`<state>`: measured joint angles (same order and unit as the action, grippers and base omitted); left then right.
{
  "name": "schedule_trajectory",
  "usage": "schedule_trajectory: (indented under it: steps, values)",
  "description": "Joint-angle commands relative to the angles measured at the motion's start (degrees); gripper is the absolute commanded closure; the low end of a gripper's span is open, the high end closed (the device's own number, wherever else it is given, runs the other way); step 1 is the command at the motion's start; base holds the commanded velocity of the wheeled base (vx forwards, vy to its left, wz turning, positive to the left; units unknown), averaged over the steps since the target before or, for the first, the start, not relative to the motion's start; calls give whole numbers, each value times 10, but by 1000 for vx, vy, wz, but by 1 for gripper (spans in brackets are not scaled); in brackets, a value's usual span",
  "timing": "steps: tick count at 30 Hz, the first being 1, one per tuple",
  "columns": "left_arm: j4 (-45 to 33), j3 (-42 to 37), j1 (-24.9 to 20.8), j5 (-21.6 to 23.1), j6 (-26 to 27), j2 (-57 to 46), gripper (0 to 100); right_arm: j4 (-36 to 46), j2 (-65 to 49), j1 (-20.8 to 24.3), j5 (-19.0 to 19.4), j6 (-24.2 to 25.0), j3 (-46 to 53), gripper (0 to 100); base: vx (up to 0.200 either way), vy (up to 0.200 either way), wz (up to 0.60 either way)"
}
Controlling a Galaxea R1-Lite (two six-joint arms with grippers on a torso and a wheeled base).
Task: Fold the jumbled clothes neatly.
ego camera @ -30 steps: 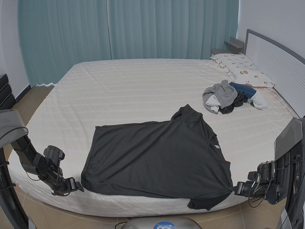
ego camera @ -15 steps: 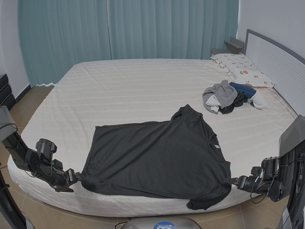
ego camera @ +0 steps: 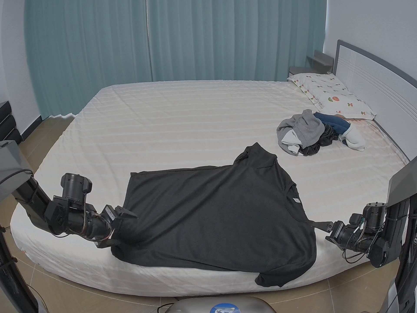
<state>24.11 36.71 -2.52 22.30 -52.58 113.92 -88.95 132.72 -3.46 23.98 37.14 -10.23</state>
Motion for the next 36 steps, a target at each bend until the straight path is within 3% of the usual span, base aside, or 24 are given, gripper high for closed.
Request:
schedule_trajectory:
  steps: [1,2,5,12,19,31,36]
  values:
    - [52,17,-64,-59,-29,47,0,-4,17,-3,3,42,-31,0,0,0,0]
    - [77,18,-72,-97,-28,73,0,-4,23,-2,3,52,-35,0,0,0,0]
    - [132,6,-93,-142,-27,100,0,-4,31,-1,4,57,-39,0,0,0,0]
    - [142,-29,-102,-163,25,107,0,-4,48,1,19,57,-38,0,0,0,0]
    - [139,-45,-91,-229,78,132,0,-4,51,2,20,57,-37,0,0,0,0]
    - [134,-104,-86,-249,173,131,0,-4,51,2,20,57,-36,0,0,0,0]
    - [139,-95,-69,-250,174,119,0,-4,51,2,20,57,-36,0,0,0,0]
